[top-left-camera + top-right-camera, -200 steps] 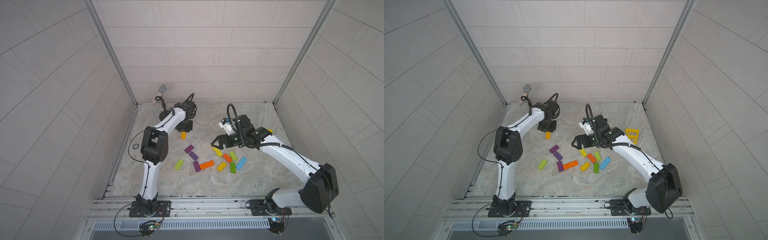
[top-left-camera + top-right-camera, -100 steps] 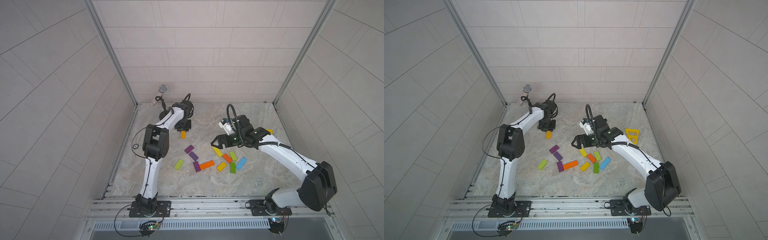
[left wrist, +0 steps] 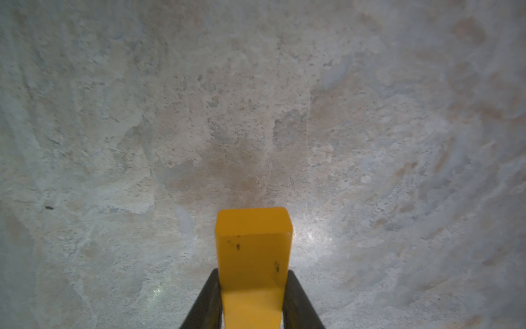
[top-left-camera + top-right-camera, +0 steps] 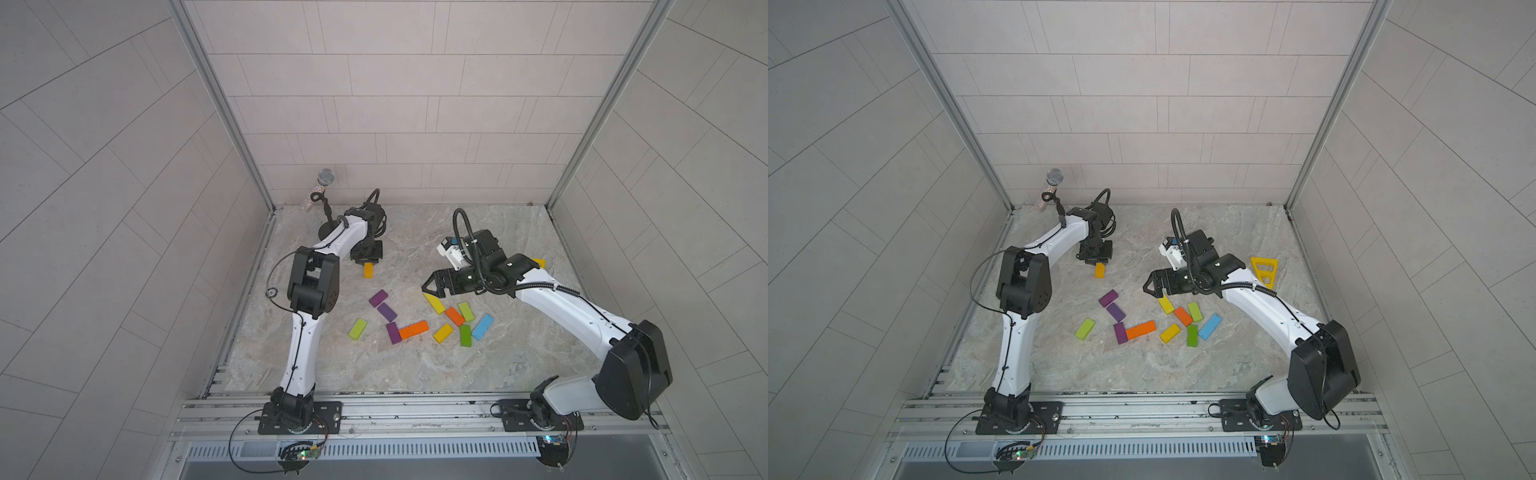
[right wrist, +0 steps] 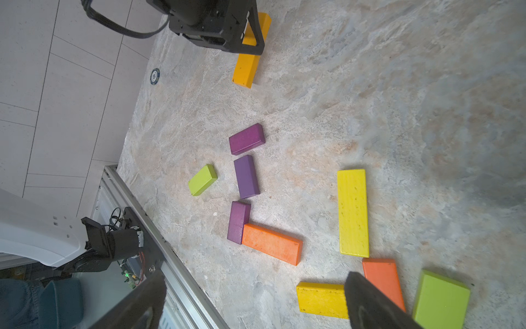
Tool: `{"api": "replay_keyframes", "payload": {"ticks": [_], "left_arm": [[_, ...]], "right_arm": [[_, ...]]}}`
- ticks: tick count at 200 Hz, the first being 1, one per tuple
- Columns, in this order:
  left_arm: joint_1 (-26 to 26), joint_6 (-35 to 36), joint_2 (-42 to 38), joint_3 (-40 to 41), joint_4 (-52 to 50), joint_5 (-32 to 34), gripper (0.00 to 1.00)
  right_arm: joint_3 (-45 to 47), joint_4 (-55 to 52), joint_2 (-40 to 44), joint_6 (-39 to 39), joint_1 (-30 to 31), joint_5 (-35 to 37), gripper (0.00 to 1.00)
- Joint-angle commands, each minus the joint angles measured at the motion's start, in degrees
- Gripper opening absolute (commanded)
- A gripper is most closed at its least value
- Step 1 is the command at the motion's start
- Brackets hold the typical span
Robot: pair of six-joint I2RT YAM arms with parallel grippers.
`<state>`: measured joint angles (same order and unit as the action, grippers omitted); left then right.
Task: Assemble the letter t with building blocks
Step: Place the building block at the center of the board.
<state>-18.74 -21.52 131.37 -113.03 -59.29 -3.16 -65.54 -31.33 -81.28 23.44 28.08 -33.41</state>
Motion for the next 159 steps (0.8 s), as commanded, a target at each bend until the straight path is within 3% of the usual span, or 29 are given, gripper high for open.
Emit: {"api": "replay_keyframes", "payload": {"ticks": [1,159], "left_arm": [[0.33,1.19,1.33,-0.82,-0.02,0.08,0.05],[0.71,1.54,2.64,2.59,1.97,-0.8,0.05]], "right_arm": [[-0.03,-0.84,-0.43,0.11,-0.16,0.1,1.0],[0.02,-1.19,-1.2,0.11,-0.12,-0.23,1.0]]}}
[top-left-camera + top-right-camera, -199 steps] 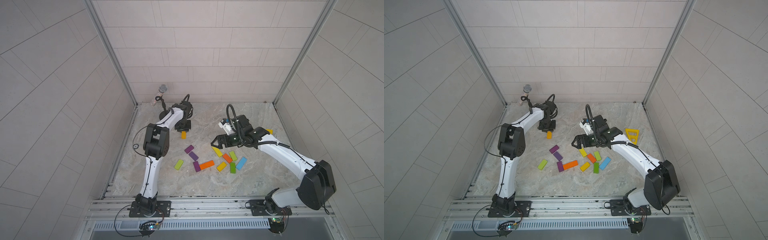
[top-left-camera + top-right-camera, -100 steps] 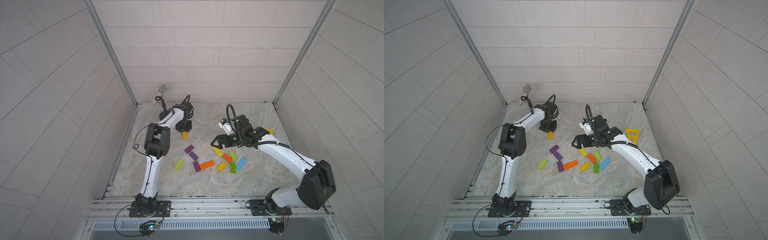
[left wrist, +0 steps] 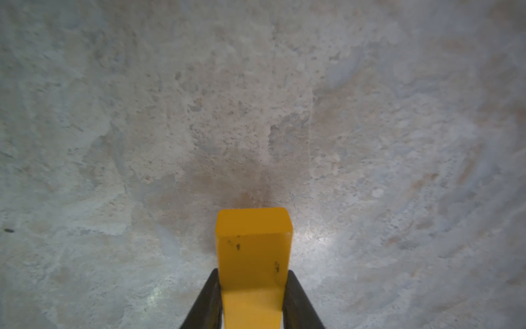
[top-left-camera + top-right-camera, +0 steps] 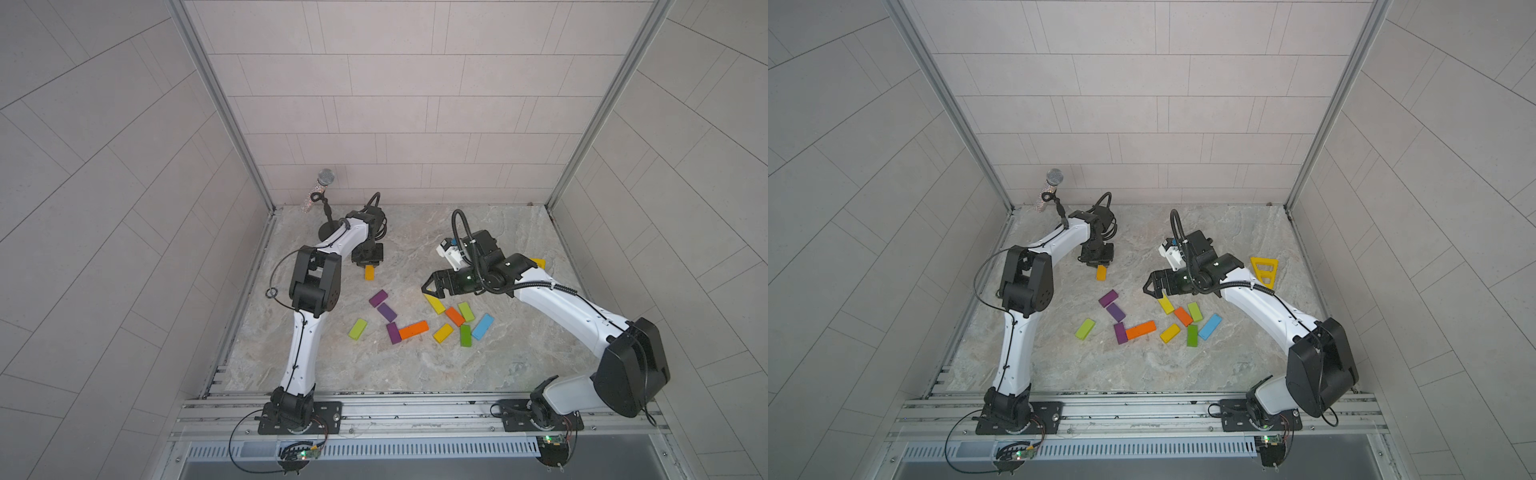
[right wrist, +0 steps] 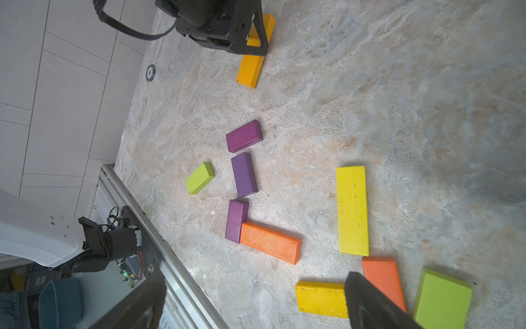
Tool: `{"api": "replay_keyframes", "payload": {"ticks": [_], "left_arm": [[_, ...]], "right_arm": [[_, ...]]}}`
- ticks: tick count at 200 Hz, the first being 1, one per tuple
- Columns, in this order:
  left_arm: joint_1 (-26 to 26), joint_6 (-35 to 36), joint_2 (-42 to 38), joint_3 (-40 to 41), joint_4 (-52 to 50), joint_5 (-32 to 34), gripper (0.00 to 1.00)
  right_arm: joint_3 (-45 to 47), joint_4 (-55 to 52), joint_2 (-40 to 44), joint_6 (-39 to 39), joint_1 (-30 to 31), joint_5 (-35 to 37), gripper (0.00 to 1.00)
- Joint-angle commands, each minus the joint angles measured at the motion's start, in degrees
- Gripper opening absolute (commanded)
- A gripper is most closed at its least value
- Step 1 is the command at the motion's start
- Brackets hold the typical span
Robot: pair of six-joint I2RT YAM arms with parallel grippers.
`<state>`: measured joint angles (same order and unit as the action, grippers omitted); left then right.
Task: Assemble the letter t with building blocks
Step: Place the building block at the center of the board.
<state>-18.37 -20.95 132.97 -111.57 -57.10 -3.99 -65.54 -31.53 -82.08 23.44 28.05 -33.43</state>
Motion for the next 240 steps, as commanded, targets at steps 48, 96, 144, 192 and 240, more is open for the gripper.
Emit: {"api": "replay_keyframes", "payload": {"ticks": [48,96,144,192,240], "left_arm": [[0.44,1.16,1.35,2.07,0.0,0.03,0.05],[0.49,1.26,1.34,2.25,0.21,-0.05,0.19],[0.52,1.51,1.41,2.28,0.14,0.25,0.3],[0.5,1.51,1.08,2.27,0.21,-0.19,0.38],[0.53,1.75,-0.02,2.34,0.67,-0.73,0.46]], "right_arm": [[0.06,-1.02,-0.49,0.12,-0.1,-0.39,1.0],[0.0,-1.03,-0.45,0.11,-0.12,-0.51,1.0],[0.13,-1.08,-0.53,0.06,-0.14,-0.67,1.0],[0.06,-1.05,-0.67,0.04,-0.1,-0.86,1.0],[0.04,-0.99,-0.82,0.11,-0.16,-1.17,1.0]]}}
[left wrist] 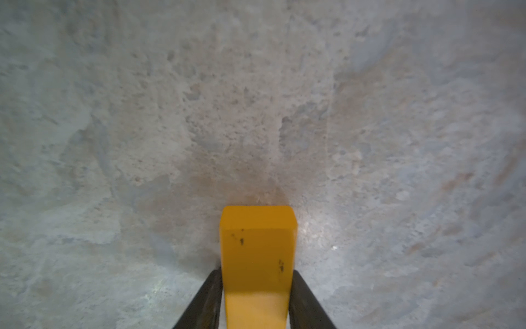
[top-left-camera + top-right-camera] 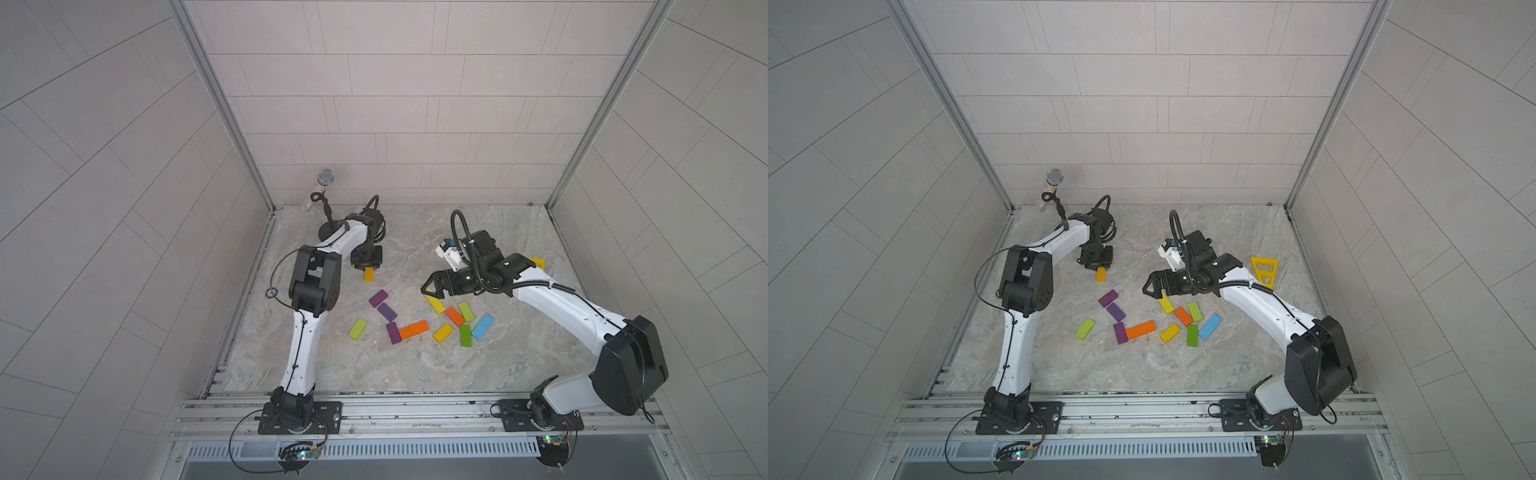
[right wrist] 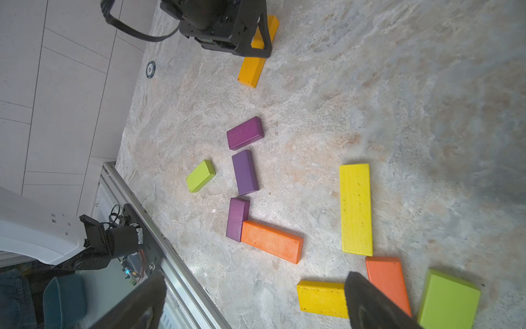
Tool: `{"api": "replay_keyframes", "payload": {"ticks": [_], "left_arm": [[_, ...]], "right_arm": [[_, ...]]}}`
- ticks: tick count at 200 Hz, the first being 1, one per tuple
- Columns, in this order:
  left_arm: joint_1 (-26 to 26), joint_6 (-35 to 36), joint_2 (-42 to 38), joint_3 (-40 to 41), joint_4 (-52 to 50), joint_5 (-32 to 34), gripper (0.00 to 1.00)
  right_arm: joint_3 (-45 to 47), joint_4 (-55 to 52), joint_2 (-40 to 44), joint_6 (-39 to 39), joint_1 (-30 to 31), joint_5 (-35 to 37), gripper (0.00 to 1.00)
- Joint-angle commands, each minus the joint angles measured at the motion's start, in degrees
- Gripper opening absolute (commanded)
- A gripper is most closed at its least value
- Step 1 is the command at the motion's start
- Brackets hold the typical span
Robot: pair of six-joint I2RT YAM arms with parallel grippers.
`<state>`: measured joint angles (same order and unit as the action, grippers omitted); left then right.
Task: Assemble the letter t with building blocks
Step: Place the building block at the center of the board, then pick up the building block from the center of the board.
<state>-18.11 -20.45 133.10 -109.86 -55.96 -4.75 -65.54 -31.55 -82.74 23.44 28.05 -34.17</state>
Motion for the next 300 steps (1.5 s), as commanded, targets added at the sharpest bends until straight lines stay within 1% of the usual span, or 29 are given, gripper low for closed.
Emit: {"api": "replay_keyframes", "payload": {"ticks": [1,60,99,124,158,194,218,242,258,277,300], "left_arm": [[0.27,1.27,-0.18,0.62,-0.46,0.02,0.47],[0.26,1.36,-4.0,0.94,-0.32,-0.64,0.55],[0.27,1.9,-10.35,3.53,0.1,-1.24,0.57],[0.22,3.3,-16.01,8.17,1.18,-2.12,0.57],[0.12,8.3,-26.42,19.33,3.29,-2.66,0.57],[-0.02,15.25,-39.97,35.31,8.07,-3.92,0.56],[-0.63,20.11,-49.88,45.65,14.42,-5.59,0.54],[-1.24,26.05,-61.19,55.68,23.03,-9.69,0.54],[-1.38,27.86,-67.73,61.17,26.77,-10.06,0.54],[-1.41,29.11,-71.97,65.52,27.95,-11.73,0.55],[-1.64,29.02,-73.01,68.93,29.1,-13.56,0.55]], "right_arm": [[0.05,-0.97,-0.2,0.07,-0.13,-0.44,1.0],[-0.12,-0.53,-0.32,0.11,-0.11,-1.12,1.0],[-0.2,-0.26,-0.16,0.46,-0.1,-1.43,1.0],[-0.2,-0.68,0.43,0.26,0.02,-0.85,1.0],[0.18,-3.18,2.8,-1.58,0.1,1.49,1.0],[2.03,-4.93,6.53,-3.21,0.28,2.07,1.0],[3.34,-5.78,8.27,-4.1,0.76,1.57,1.0],[5.25,-5.33,10.14,-3.96,0.84,1.31,1.0],[6.27,-4.89,11.14,-3.93,0.81,1.0,1.0],[6.78,-4.87,11.59,-4.01,0.85,0.73,1.0],[6.92,-4.79,11.55,-3.9,0.86,0.42,1.0]]}}
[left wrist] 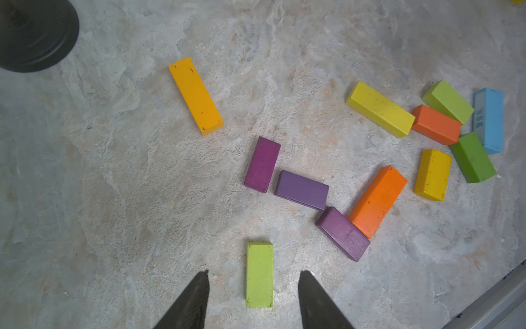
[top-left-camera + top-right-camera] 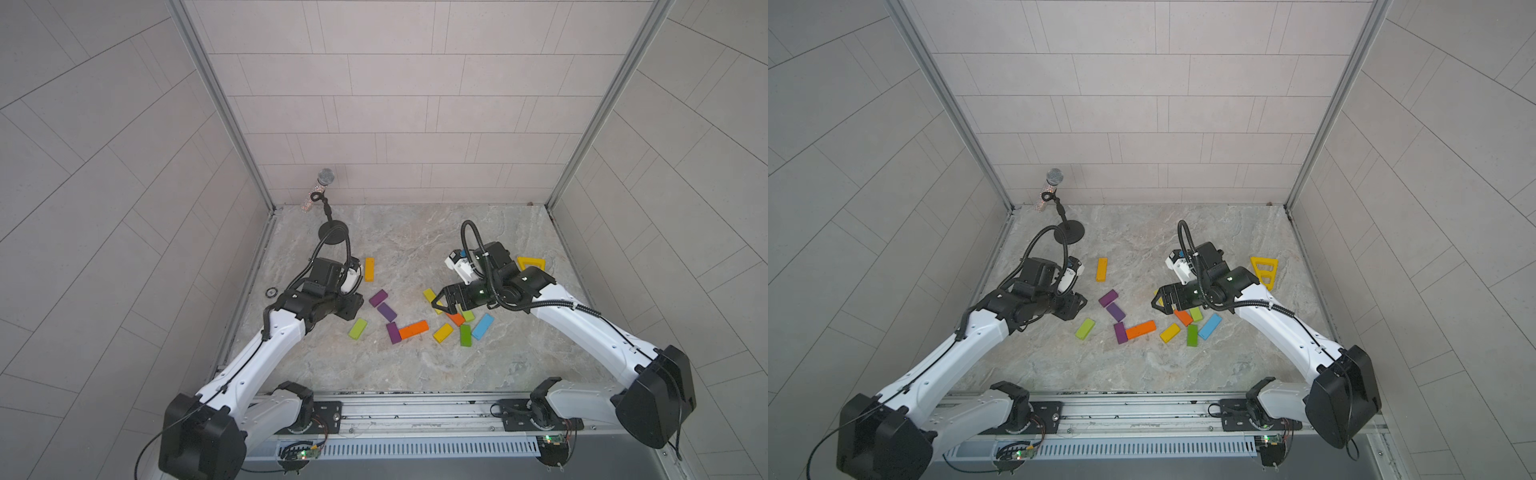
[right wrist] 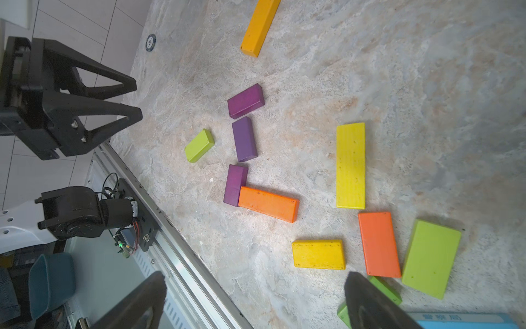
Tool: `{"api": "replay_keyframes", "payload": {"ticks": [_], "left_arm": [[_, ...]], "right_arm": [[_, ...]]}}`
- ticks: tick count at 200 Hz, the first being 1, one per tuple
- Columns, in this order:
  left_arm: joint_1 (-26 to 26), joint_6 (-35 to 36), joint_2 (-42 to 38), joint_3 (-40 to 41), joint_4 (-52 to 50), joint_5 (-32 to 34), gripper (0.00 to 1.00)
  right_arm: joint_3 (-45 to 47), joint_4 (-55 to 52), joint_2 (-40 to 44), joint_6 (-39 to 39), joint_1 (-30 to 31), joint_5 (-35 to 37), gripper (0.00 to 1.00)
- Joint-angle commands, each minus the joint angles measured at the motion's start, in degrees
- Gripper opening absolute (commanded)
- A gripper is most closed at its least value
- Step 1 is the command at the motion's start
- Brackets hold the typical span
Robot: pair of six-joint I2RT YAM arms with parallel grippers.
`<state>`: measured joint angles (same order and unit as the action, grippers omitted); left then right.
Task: Assemble the letter t with building blocks
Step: Pick up the building block from the center of the board.
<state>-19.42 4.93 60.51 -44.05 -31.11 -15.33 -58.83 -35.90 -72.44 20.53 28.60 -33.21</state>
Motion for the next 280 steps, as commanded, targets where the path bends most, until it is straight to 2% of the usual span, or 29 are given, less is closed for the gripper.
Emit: {"api": "replay_keyframes", "payload": {"ticks": [1,70,120,152,197,280], "left_arm": [[-0.34,3.66,-0.41,3.24,4.23,-3.09,0.55],[-4.36,7.03,4.09,3.96,4.54,-1.47,0.55],[-5.88,15.39,7.33,3.7,-0.53,2.96,0.55],[-6.64,16.5,8.17,3.9,-0.6,3.66,0.55],[-8.62,19.11,13.21,2.37,-3.1,4.04,0.57],[-9.94,17.78,21.24,-0.35,-3.54,8.57,0.57]], "right_arm": [[0.2,-0.46,1.3,-0.97,0.31,-0.54,1.0],[0.86,-0.66,2.22,-0.41,0.31,0.44,1.0],[0.47,-1.28,1.7,-0.5,0.26,0.56,1.0],[0.2,-1.1,1.19,-0.21,0.31,0.4,1.0],[0.27,-1.23,1.1,-0.32,0.25,0.49,1.0],[0.23,-1.23,0.45,-0.85,0.29,0.17,1.0]]}}
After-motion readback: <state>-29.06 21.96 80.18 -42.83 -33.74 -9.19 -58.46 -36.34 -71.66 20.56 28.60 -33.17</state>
